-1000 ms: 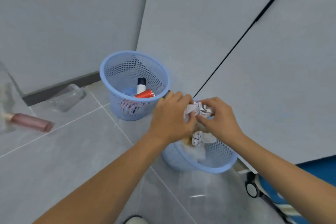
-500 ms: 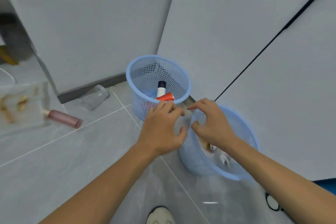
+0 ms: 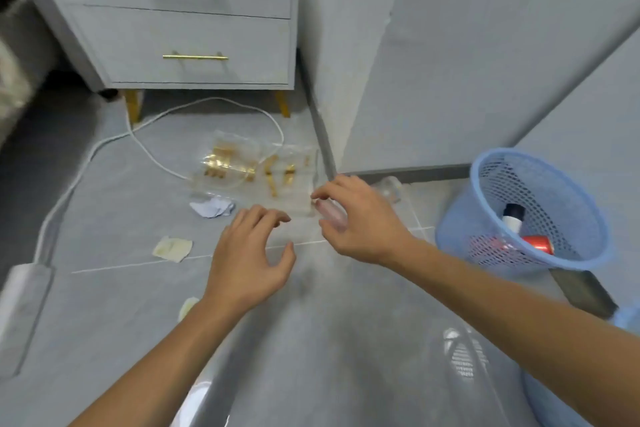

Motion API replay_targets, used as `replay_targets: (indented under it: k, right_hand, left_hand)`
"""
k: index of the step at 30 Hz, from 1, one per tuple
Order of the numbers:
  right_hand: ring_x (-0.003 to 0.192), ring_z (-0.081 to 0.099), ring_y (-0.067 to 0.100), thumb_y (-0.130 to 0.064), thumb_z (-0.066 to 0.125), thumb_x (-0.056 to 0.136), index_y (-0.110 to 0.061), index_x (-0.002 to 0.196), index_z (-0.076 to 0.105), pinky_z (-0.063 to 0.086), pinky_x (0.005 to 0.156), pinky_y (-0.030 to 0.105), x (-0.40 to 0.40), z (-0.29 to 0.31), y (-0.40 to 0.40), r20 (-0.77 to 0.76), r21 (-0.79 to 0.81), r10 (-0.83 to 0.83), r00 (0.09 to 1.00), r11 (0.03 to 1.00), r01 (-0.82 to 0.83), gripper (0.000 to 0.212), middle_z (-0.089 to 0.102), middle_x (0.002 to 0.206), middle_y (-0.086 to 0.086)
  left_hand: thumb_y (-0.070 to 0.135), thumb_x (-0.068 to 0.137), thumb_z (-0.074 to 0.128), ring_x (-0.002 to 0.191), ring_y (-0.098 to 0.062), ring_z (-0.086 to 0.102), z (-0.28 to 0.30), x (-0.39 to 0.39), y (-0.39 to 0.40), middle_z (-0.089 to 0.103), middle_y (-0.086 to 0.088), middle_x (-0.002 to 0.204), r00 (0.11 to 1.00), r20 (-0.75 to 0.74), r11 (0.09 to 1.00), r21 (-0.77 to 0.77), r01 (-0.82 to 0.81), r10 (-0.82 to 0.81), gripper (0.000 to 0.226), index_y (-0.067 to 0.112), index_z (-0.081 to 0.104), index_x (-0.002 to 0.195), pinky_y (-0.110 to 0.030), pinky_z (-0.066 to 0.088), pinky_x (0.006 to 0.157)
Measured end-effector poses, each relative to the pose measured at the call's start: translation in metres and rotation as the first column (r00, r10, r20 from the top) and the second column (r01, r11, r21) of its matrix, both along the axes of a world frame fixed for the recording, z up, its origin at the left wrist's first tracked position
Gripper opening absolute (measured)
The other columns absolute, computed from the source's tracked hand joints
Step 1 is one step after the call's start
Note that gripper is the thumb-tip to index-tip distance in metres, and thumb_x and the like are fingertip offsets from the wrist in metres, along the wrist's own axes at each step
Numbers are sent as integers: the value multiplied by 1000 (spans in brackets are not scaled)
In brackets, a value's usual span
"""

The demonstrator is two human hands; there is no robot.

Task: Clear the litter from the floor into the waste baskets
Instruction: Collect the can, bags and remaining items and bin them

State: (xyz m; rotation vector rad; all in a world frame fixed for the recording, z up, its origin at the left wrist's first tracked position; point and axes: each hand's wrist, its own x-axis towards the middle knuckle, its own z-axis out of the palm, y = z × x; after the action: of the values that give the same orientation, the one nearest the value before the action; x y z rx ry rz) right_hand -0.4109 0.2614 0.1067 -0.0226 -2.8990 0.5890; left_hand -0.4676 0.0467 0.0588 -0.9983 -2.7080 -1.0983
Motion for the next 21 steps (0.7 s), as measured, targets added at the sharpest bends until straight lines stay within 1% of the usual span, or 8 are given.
replay_targets:
  k: [1,4,9,12,15,16,18,21]
  right_hand:
    - [105,53,16,-40,58,84,-27,119,61,52,86,40,-20,-8,-13,32,-8,40,999,999,-40,38,58,110,-9]
    - [117,51,16,-41,61,84,-28,127,57,51,93,42,-73,-36,-54,114,-28,153,982,988,-151,45,57,121,-9]
    - [126,46,24,-33,65,85,-27,140,50,50,93,42,-140,-96,-118,255,-36,317,914,947,-318,58,52,134,-4]
    - [134,37,26,-27,64,83,-26,149,41,49,100,46,-170,-130,-139,341,9,364,867,921,-390,70,45,148,-1]
    - [140,29,27,-22,60,80,-27,153,34,45,107,47,-190,-151,-146,426,84,343,837,906,-414,77,36,157,2]
    - [138,29,28,-20,58,80,-27,152,33,45,106,47,-194,-155,-147,441,117,335,832,898,-424,77,37,156,2]
    - [130,33,31,-13,54,81,-25,148,38,47,100,48,-195,-161,-145,425,170,320,847,891,-422,70,42,146,4]
    - [114,40,32,-4,53,86,-18,130,50,51,78,45,-184,-165,-137,372,191,347,861,879,-437,46,46,121,7]
  left_hand:
    - [38,83,60,108,-13,53,-8,-8,-22,57,15,107,998,12,998,-25,-54,54,33,28,63,114,-33,47,81]
    - [42,83,59,107,-11,53,-31,-22,-82,55,17,108,981,35,975,-119,-186,192,35,30,62,116,-30,47,73]
    - [49,83,59,111,-12,53,-76,-11,-150,52,18,115,922,108,913,-225,-341,371,42,35,60,123,-34,52,77]
    - [60,85,60,114,-8,50,-100,10,-162,46,19,119,904,179,893,-314,-322,388,54,44,52,136,-31,51,82]
    - [74,82,57,117,-11,47,-118,28,-157,45,15,129,920,179,880,-402,-254,348,69,48,45,145,-34,48,88]
    - [76,82,55,117,-13,47,-121,31,-154,45,13,132,929,165,874,-424,-236,331,71,48,43,146,-36,48,87]
    - [70,85,56,113,-17,48,-125,32,-146,47,10,131,945,132,868,-449,-211,298,63,47,45,143,-37,48,81]
    - [52,89,58,103,-21,49,-129,30,-137,45,8,119,952,119,876,-438,-203,280,31,40,56,119,-36,49,74]
